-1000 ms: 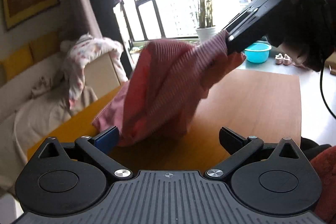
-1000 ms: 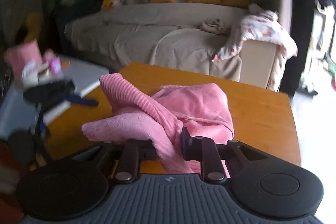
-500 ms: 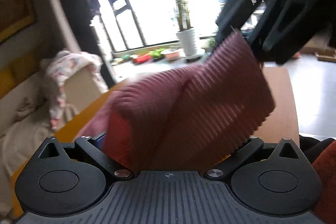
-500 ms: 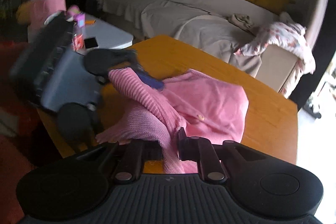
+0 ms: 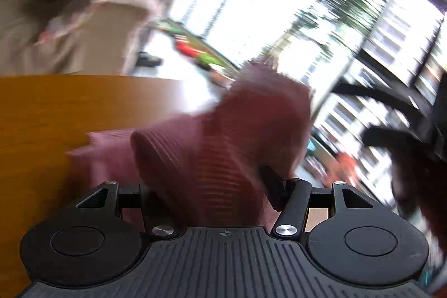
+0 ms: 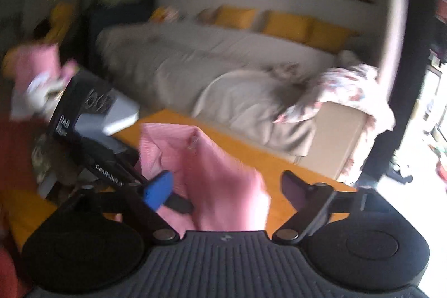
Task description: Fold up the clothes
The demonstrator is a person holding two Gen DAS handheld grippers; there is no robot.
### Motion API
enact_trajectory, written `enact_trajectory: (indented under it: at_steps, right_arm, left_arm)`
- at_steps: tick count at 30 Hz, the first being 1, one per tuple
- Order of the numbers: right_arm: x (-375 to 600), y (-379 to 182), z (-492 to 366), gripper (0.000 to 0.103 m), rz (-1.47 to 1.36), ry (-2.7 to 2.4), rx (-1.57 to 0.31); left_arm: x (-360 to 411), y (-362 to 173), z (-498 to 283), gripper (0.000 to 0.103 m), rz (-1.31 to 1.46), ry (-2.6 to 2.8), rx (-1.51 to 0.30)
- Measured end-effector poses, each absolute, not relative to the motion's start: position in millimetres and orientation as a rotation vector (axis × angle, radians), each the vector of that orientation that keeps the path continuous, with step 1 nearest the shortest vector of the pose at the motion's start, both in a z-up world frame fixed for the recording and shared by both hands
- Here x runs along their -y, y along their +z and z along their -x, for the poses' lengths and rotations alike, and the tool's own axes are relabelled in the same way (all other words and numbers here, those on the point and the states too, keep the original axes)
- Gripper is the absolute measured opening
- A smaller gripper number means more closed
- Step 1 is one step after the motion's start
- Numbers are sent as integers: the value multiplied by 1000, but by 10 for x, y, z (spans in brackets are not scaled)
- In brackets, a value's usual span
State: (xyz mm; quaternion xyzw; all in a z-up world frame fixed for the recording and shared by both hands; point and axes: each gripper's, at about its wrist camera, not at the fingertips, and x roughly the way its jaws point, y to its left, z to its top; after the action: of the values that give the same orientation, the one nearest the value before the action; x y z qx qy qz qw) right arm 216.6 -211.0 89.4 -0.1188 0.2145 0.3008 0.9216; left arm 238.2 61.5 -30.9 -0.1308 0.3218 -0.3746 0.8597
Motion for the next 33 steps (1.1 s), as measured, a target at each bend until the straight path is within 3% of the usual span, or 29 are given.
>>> enact_trajectory:
  at_steps: [8, 14, 20, 25, 26, 27, 29, 33]
  right_arm:
    - [2127, 242, -3003, 103, -2, 441, -533]
    - [1943, -437, -3310, 103, 110, 316, -666]
    - [2332, -234, -3018, 103, -164, 345, -683]
    - [2541, -334, -2767, 103, -605, 530, -877]
    - [2520, -384, -2730, 96, -659, 555, -899]
    - [2483, -430, -2719, 77, -685, 572, -919]
    - [2410, -502, -2764, 59, -697, 596, -954]
    - [2331, -507, -3008, 59, -630, 576, -935]
  left_arm:
    - [-852, -461, -2840, 95, 299, -642, -740]
    - [-1108, -138, -2818, 98, 121, -459, -645]
    - [-1236, 163, -2994, 103, 221, -713, -631]
    - [-722, -135, -3298, 103, 177, -861, -740]
    - [-674, -241, -3390, 103, 183, -858, -773]
    - [-661, -340, -3463, 103, 205, -859, -805]
    - [-696, -505, -3548, 100, 268, -861, -858]
    - [-901, -553, -3456, 94, 335, -809, -862]
